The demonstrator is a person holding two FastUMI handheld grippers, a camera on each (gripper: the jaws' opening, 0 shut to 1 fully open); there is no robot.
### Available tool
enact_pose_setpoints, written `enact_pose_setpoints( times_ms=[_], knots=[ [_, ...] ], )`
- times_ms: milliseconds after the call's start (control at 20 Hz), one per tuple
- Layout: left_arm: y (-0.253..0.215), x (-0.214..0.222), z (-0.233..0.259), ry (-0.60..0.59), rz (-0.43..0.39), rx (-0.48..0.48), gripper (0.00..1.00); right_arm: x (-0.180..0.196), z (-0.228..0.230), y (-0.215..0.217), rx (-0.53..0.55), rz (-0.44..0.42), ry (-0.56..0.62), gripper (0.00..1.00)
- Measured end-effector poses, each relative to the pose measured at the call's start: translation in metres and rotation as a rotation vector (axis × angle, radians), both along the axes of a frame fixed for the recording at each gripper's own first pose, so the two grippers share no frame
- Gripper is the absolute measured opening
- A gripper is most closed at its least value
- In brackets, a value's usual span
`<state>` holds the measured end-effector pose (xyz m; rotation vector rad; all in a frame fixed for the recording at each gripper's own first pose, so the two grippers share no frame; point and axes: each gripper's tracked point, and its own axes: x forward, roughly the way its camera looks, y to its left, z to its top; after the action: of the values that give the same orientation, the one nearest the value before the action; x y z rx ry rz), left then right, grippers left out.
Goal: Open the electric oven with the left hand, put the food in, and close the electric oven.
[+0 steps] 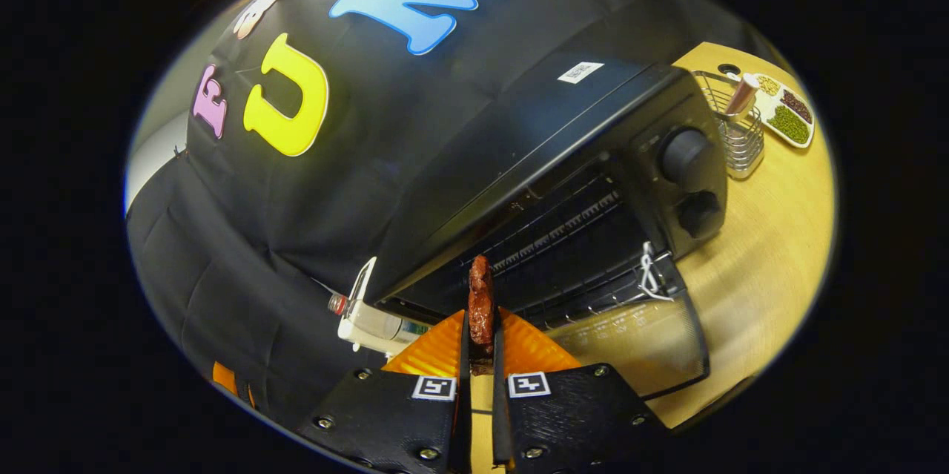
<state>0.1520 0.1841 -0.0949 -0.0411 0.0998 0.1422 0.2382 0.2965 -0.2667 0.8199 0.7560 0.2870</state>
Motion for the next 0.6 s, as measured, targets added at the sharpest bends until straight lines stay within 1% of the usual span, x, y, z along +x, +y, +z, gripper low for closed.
enact_pose_setpoints(
  times_ms=[100, 250, 400, 550, 600],
  knots=[
    [0.005, 0.004, -0.006, 0.016, -0.003, -0.001, 0.91, 0.01, -0.003, 0.01, 0.01, -0.014, -0.012, 0.11],
    [0.015, 0.01, -0.018, 0.043, 0.006, -0.004, 0.95, 0.024, -0.008, 0.019, 0.03, -0.031, -0.017, 0.11],
    [0.023, 0.013, -0.025, 0.067, 0.012, -0.008, 1.0, 0.04, -0.014, 0.017, 0.036, -0.067, -0.031, 0.11],
    [0.029, 0.015, -0.031, 0.087, 0.018, -0.01, 1.0, 0.05, -0.024, 0.012, 0.038, -0.098, -0.01, 0.11],
    [0.031, 0.016, -0.031, 0.091, 0.021, -0.012, 0.91, 0.049, -0.025, 0.013, 0.043, -0.097, -0.005, 0.11]
  ],
)
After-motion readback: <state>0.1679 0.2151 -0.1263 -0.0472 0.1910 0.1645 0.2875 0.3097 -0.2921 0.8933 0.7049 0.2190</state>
